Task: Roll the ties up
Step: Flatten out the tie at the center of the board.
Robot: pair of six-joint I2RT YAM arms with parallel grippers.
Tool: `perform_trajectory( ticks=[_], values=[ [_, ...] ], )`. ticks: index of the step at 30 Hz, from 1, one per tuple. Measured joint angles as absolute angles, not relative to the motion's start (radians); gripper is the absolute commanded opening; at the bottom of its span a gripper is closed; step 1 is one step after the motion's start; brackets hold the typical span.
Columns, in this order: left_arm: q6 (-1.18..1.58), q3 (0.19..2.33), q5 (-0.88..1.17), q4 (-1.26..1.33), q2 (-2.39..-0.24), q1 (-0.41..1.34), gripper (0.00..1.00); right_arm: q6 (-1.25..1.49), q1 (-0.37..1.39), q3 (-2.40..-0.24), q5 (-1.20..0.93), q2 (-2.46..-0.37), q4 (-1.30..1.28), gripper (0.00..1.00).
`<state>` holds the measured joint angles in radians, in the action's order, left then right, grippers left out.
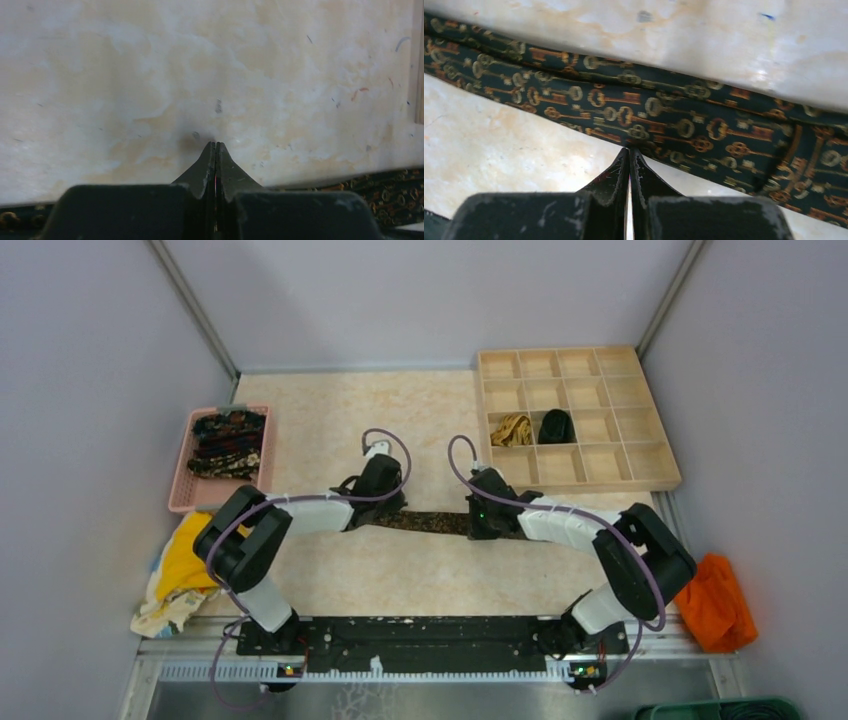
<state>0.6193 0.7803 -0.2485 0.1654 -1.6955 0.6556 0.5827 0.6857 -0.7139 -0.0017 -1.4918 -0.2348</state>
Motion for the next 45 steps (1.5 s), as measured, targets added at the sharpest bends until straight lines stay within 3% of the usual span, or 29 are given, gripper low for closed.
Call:
perform_trajectory(
  ticks=[13,21,32,38,42,45],
  values=[
    [0.759,0.805,-0.277,0.081,-1.7,0.994,0.0,0.682,0.475,-0.603,0.083,-1.32,-0.371,0.0],
    [0.791,0.842,-0.248,0.077,-1.731,1.036,0.0,0.658,0.288,-0.596,0.158,-1.276,-0.459,0.01],
    [0.822,0.88,-0.295,-0.063,-1.71,1.052,0.0,0.609,0.261,-0.62,0.163,-1.269,-0.508,0.0],
    [0.847,0.749,-0.395,-0.265,-1.457,0.917,0.0,0.569,0.401,-0.659,0.11,-1.137,-0.546,0.0],
    [0.847,0.633,-0.397,-0.262,-1.331,0.76,0.0,0.566,0.629,-0.709,0.063,-1.128,-0.524,0.0],
    [0.849,0.551,-0.366,-0.255,-1.299,0.741,0.0,0.578,0.773,-0.707,-0.002,-1.166,-0.473,0.0]
  ],
)
